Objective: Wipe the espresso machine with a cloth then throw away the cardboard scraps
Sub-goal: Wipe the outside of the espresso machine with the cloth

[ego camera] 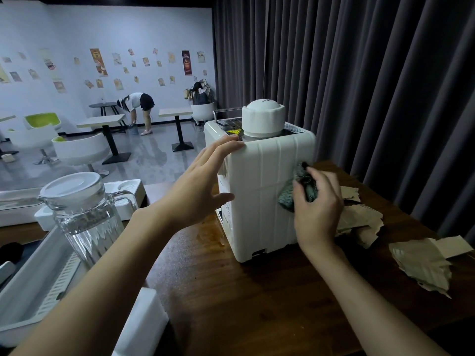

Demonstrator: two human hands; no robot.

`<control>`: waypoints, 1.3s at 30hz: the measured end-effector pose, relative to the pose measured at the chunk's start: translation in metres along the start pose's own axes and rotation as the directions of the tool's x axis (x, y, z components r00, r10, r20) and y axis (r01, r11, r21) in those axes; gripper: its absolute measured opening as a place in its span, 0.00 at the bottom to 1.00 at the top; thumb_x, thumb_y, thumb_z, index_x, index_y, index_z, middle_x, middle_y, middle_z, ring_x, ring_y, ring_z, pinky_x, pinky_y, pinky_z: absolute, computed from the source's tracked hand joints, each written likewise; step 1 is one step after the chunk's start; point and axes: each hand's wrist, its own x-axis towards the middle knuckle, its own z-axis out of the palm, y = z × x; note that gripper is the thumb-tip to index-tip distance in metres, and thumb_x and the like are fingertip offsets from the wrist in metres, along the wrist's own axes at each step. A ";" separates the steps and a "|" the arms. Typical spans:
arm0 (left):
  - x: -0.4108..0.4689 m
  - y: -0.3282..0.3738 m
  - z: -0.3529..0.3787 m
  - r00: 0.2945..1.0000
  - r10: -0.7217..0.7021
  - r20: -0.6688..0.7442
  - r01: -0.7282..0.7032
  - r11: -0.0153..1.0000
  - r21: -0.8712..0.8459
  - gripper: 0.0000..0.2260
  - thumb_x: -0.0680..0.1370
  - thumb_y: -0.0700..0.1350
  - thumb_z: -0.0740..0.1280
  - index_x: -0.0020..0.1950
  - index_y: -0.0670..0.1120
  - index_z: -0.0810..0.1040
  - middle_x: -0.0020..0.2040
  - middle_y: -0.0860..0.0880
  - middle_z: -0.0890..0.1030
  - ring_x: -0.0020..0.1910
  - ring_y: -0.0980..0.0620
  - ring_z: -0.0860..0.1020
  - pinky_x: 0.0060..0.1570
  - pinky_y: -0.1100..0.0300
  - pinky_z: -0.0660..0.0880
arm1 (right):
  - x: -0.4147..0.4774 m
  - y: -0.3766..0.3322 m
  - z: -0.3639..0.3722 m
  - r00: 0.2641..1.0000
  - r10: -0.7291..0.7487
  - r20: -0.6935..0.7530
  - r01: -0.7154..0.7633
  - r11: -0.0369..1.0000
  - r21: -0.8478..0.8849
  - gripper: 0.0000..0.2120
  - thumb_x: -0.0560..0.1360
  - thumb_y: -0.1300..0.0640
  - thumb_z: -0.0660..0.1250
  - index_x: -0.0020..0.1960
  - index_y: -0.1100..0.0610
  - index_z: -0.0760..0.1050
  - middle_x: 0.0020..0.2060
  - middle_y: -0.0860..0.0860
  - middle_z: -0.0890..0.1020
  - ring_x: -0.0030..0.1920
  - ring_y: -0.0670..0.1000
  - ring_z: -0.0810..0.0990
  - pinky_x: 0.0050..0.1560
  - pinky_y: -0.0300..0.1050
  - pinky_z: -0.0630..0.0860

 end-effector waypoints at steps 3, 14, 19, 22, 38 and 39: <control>0.000 0.000 0.001 1.000 0.001 -0.007 -0.001 1.000 -0.007 0.43 0.69 0.40 0.80 0.77 0.54 0.59 0.80 0.54 0.59 0.79 0.52 0.59 0.77 0.50 0.61 | -0.019 -0.020 0.011 0.996 -0.080 0.048 0.079 0.997 0.024 0.15 0.71 0.68 0.73 0.58 0.66 0.79 0.51 0.57 0.80 0.53 0.44 0.74 0.56 0.22 0.63; 0.000 0.000 -0.002 1.000 0.017 -0.007 -0.017 1.000 -0.026 0.42 0.69 0.39 0.79 0.77 0.51 0.61 0.79 0.54 0.60 0.78 0.53 0.60 0.76 0.51 0.61 | -0.024 -0.040 0.013 0.943 -0.244 0.226 0.228 0.969 0.096 0.17 0.71 0.68 0.72 0.60 0.63 0.78 0.52 0.54 0.78 0.52 0.43 0.75 0.57 0.25 0.67; 0.000 0.000 -0.002 1.000 0.006 0.000 -0.006 1.000 -0.018 0.43 0.69 0.41 0.80 0.77 0.52 0.60 0.79 0.53 0.61 0.78 0.53 0.60 0.77 0.50 0.61 | 0.011 -0.019 0.001 0.993 -0.100 0.069 0.097 0.994 0.042 0.16 0.72 0.68 0.72 0.59 0.65 0.79 0.51 0.57 0.79 0.51 0.46 0.75 0.55 0.27 0.69; 0.001 0.000 -0.001 1.000 -0.024 0.000 0.024 0.999 -0.024 0.45 0.69 0.41 0.80 0.79 0.53 0.57 0.79 0.53 0.61 0.78 0.53 0.60 0.77 0.49 0.61 | 0.027 -0.010 -0.006 1.000 -0.026 0.001 0.026 0.999 0.018 0.15 0.74 0.65 0.71 0.60 0.66 0.77 0.52 0.57 0.79 0.53 0.45 0.75 0.54 0.22 0.67; 0.000 -0.002 0.002 1.000 -0.005 -0.029 0.003 0.998 -0.058 0.47 0.68 0.38 0.80 0.79 0.50 0.57 0.79 0.53 0.61 0.79 0.54 0.59 0.75 0.50 0.63 | -0.006 -0.073 0.016 0.919 -0.312 0.242 0.293 0.949 0.114 0.16 0.73 0.66 0.70 0.60 0.60 0.79 0.51 0.53 0.78 0.50 0.51 0.78 0.51 0.43 0.75; 0.000 -0.002 0.001 1.000 -0.004 -0.027 0.003 0.999 -0.053 0.46 0.68 0.39 0.80 0.79 0.50 0.57 0.79 0.53 0.61 0.79 0.54 0.59 0.76 0.50 0.63 | -0.002 -0.069 0.014 0.917 -0.314 0.245 0.298 0.949 0.102 0.16 0.73 0.66 0.71 0.60 0.61 0.79 0.51 0.53 0.78 0.50 0.50 0.77 0.51 0.41 0.74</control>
